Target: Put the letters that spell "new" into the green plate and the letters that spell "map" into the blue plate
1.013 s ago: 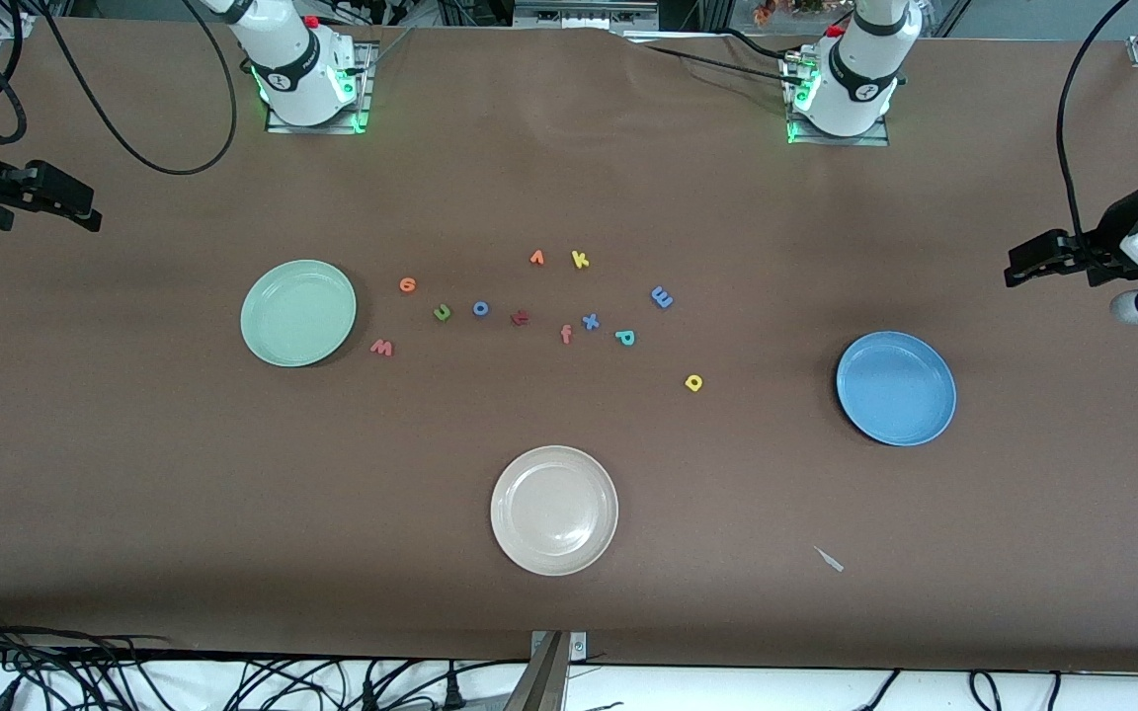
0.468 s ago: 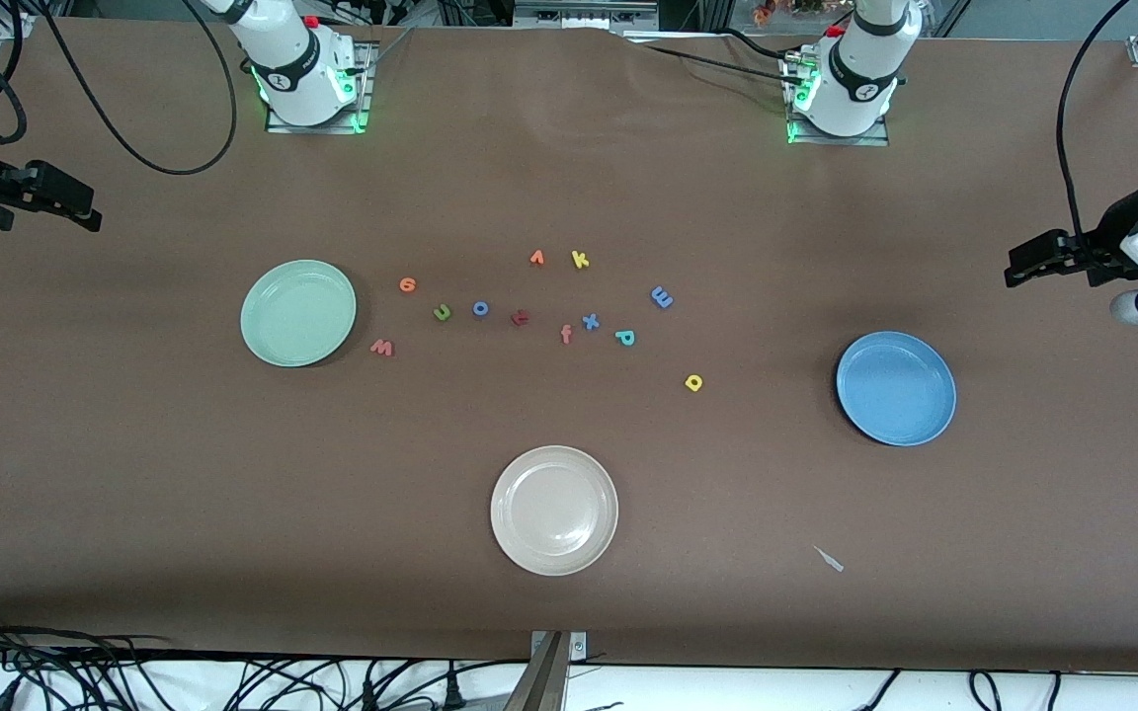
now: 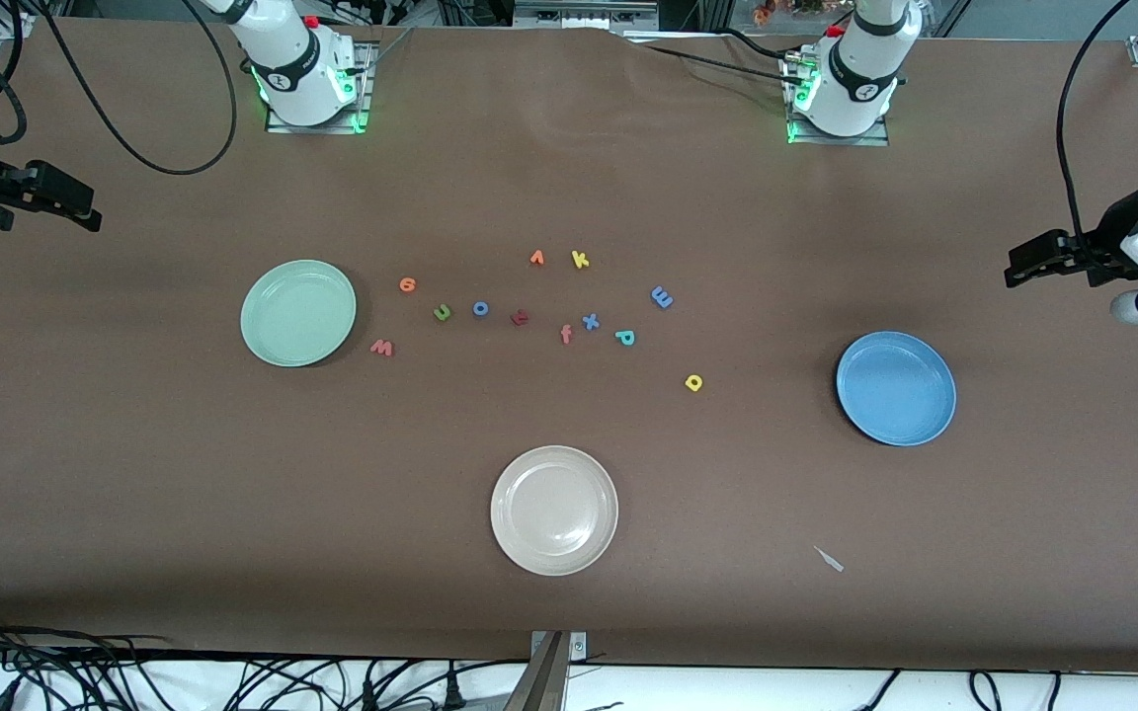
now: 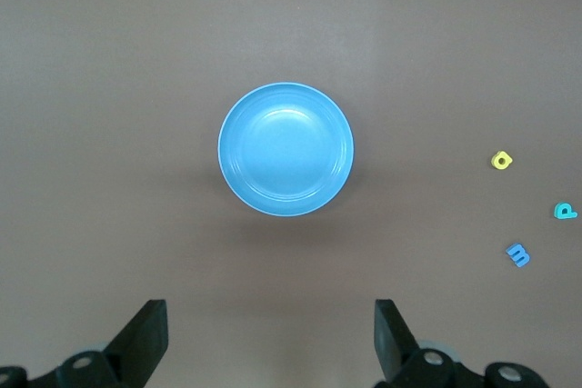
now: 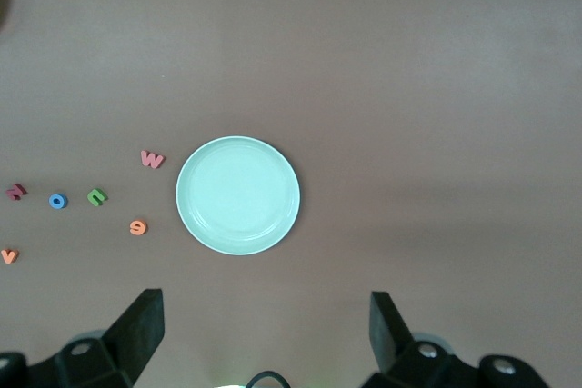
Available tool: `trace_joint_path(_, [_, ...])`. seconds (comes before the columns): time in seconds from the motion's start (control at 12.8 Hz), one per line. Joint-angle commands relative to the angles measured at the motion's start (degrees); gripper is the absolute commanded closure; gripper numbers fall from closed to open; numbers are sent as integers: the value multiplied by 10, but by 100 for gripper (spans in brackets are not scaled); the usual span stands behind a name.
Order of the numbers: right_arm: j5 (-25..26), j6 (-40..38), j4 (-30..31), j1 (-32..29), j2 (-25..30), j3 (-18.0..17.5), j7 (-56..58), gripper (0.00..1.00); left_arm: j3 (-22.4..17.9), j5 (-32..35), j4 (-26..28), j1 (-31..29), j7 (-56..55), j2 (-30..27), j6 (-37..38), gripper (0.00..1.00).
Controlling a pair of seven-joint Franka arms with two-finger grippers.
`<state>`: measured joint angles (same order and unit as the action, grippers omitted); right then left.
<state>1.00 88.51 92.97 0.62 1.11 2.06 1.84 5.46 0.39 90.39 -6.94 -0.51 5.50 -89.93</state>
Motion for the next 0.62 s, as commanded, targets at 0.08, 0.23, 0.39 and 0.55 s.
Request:
trace_joint_path(0.08, [0,-9,-4,-4,4,-4,-7,0,-1,-14,-3,-3,10,-2,-2,0])
trace_joint_path(0.23, [0,-10,-4,-4,4,-5,-8,0,0,-14,-3,-3,10,-2,-2,0])
trace_joint_path(0.39, [0,-9,-4,4,3,-8,-8,0,-1,-14,-5,-3,9,-2,2,0])
trace_joint_path(0.55, [7,-17,-2,31,-19,-20,-7,0,-1,-12,-8,-1,8,2,4,0])
